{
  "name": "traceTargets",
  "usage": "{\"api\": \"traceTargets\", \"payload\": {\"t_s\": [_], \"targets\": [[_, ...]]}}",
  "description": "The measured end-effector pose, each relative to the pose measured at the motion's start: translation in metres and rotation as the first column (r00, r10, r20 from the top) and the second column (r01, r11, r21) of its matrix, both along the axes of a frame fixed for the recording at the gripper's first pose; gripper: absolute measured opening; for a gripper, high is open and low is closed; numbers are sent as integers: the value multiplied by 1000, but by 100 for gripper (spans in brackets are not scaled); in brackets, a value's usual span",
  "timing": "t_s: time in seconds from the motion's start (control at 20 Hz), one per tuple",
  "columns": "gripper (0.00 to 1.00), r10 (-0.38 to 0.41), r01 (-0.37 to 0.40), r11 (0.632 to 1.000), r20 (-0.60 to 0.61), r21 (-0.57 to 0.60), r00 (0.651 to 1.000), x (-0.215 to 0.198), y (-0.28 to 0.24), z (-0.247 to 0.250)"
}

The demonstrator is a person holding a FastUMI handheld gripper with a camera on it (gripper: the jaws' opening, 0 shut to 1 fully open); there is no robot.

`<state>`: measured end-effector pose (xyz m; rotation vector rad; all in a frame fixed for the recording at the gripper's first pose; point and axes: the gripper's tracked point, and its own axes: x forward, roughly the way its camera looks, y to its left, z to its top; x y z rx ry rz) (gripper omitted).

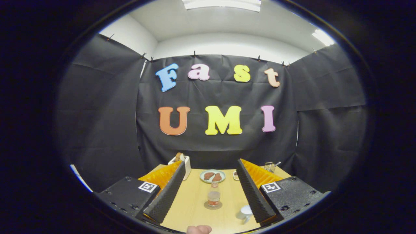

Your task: Take the bottle from table, then pour the juice into the cup, finally place the bottle on the coaster

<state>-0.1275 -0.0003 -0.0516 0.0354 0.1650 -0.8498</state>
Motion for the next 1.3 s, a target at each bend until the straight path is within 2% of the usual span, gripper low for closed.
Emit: {"api": "traceTargets", "payload": {"t_s": [0.3,1.3], "targets": [[100,32,-32,999,19,9,999,-6,26,9],[100,88,-88,996,17,-13,996,4,46,14]]}}
